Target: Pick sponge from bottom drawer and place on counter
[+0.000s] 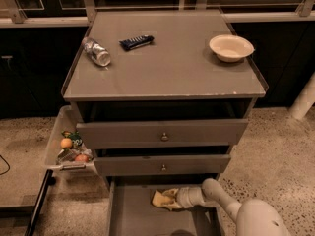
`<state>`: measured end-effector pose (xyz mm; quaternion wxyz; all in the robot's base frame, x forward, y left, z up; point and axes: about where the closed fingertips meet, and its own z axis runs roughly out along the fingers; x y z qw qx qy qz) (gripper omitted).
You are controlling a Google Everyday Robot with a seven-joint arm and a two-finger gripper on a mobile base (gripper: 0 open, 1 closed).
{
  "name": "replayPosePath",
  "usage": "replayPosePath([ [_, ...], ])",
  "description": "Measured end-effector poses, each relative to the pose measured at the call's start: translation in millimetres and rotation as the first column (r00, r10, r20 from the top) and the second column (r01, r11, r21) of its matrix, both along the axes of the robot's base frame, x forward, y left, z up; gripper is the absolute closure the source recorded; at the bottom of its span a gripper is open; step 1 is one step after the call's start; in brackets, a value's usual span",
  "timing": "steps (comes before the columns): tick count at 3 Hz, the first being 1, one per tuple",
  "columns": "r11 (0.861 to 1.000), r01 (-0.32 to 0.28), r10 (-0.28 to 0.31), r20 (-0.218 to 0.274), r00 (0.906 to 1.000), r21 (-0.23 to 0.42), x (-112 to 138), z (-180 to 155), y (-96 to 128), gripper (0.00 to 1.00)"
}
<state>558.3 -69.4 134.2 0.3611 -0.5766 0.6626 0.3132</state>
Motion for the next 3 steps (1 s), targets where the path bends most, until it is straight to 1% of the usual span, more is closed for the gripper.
replayPosePath([
  [1, 1.000, 0.000, 0.000, 0.000, 1.0000, 0.000, 0.0, 0.0, 0.0, 0.77],
  [3, 1.000, 0.000, 0.000, 0.000, 1.0000, 0.000, -0.1, -0.1, 0.1, 0.30],
])
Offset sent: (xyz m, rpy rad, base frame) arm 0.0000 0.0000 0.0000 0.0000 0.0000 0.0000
